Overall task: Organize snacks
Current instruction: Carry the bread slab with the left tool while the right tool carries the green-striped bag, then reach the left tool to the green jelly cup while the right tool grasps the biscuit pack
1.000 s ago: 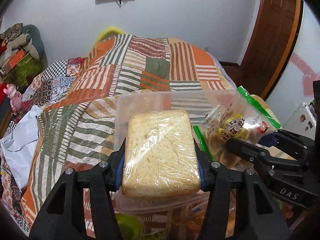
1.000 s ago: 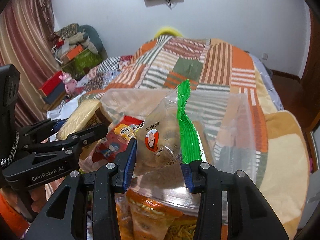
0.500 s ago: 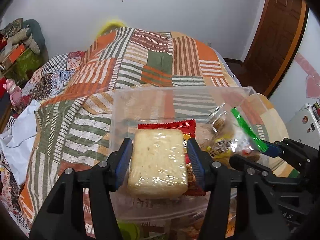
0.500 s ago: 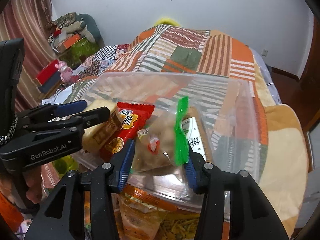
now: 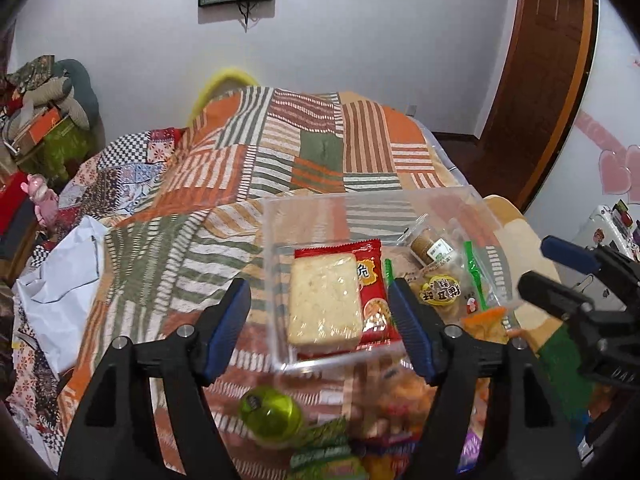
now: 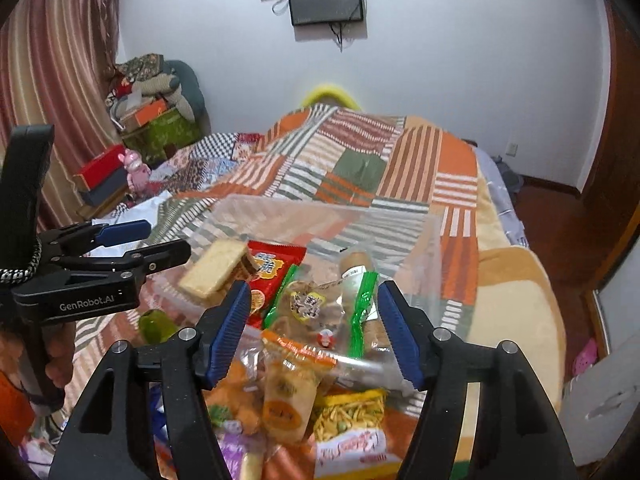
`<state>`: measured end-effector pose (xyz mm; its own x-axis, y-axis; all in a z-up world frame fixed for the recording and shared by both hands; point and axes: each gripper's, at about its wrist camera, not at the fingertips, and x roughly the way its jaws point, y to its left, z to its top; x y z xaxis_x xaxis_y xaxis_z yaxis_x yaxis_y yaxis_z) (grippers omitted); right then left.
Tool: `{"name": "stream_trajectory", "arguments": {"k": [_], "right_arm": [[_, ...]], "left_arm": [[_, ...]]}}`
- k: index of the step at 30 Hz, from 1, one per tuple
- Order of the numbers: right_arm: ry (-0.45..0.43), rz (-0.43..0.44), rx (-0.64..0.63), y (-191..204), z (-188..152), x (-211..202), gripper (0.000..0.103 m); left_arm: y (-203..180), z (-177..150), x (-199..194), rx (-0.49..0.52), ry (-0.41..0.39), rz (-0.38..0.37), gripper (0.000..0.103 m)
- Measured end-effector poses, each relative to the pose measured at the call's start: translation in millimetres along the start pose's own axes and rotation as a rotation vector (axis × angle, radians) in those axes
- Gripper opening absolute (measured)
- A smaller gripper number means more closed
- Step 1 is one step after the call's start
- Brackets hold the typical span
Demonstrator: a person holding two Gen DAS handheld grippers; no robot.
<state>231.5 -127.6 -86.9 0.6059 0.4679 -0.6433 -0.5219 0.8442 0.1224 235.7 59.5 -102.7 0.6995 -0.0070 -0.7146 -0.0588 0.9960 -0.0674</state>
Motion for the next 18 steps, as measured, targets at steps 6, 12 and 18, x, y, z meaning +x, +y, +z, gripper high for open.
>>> {"name": "stream_trajectory", "arguments": {"k": [6, 12, 18], "right_arm": [[-0.035, 0.003, 0.008, 4, -9, -19, 0.073], [-0.013, -0.009, -0.011, 12, -28, -19, 0.073], [0.042, -0.009, 0.005, 11, -48, -7, 0.073]], "left_arm": [[12, -17, -27, 0.005, -0.011, 0.013, 0.083], [25, -41, -32, 0.005, 0.017, 0.035, 0.084], [40, -66, -15, -0.022, 0.078, 0.029, 0.084]]}}
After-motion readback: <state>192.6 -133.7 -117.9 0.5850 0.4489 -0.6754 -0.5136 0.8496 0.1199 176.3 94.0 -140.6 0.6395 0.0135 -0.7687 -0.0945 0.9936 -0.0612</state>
